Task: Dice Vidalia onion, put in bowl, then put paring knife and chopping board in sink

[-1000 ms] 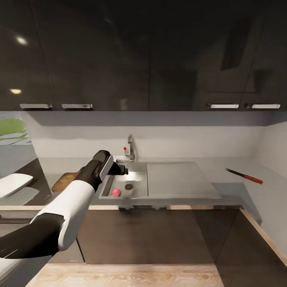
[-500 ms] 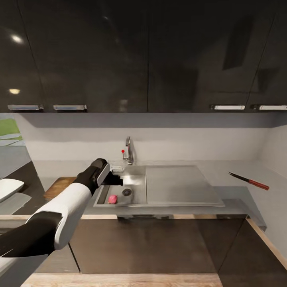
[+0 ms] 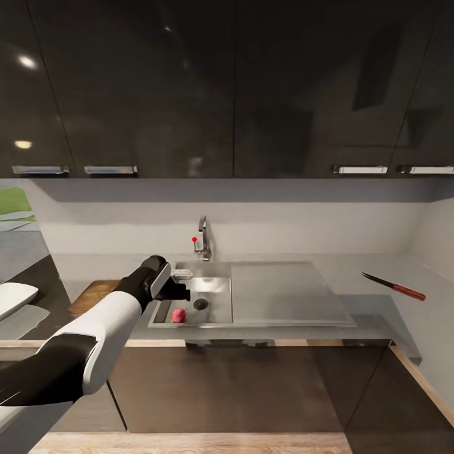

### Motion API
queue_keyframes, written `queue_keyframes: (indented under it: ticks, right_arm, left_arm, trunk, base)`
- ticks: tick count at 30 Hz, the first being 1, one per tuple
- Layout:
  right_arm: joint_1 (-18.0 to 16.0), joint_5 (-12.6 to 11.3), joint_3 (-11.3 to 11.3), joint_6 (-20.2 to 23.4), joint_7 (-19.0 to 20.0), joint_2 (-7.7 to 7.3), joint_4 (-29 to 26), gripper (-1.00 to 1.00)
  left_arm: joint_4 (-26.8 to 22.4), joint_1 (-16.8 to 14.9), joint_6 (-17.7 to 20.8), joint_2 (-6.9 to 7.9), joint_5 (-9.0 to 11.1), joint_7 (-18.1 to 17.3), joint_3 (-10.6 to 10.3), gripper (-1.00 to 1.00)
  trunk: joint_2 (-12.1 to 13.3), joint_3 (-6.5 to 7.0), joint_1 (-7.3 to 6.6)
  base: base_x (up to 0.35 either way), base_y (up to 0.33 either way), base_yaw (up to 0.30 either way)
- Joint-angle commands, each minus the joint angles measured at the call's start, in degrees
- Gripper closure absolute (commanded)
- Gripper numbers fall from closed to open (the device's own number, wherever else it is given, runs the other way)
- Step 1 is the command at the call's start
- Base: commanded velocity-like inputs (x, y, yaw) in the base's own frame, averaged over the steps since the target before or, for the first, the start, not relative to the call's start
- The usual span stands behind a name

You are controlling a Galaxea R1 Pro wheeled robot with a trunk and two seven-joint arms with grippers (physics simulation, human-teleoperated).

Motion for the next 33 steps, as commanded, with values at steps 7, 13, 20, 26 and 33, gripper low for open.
queue_keyframes:
  ticks: [7,13,20,26,33]
  right_arm:
    - [0.1,0.4,-0.5,7.9,-0.6,-0.24,0.1,-1.00]
    - [0.1,0.4,-0.5,11.4,-1.3,-0.23,0.1,-1.00]
    - [0.2,0.4,-0.5,12.1,-1.5,-0.25,0.2,-1.00]
    - [0.2,0.4,-0.5,12.2,-1.6,-0.31,0.1,-1.00]
    - [0.2,0.4,-0.6,13.1,-1.6,-0.34,0.1,-1.00]
  left_arm:
    - [0.3,0.0,0.2,-0.03,0.6,0.5,-0.4,-1.00]
    - [0.9,0.0,0.1,-0.17,0.6,0.5,-0.4,-1.00]
    - [1.4,0.0,0.1,-0.13,0.6,0.4,-0.4,-1.00]
    - [1.7,0.0,0.1,-0.14,0.6,0.4,-0.4,-1.00]
    - [3.2,0.0,0.1,-0.08,0.6,0.3,-0.4,-1.00]
  trunk:
    - [-0.1,-0.05,0.02]
    - [-0.1,-0.09,0.02]
    - [-0.1,-0.47,0.02]
    - [-0.1,-0.89,0.02]
    - [-0.1,-1.40,0.02]
  base:
    - [0.000,0.000,0.000]
    - [0.000,0.000,0.000]
    - [0.038,0.000,0.000]
    - [0.149,0.000,0.000]
    - [0.083,0.000,0.000]
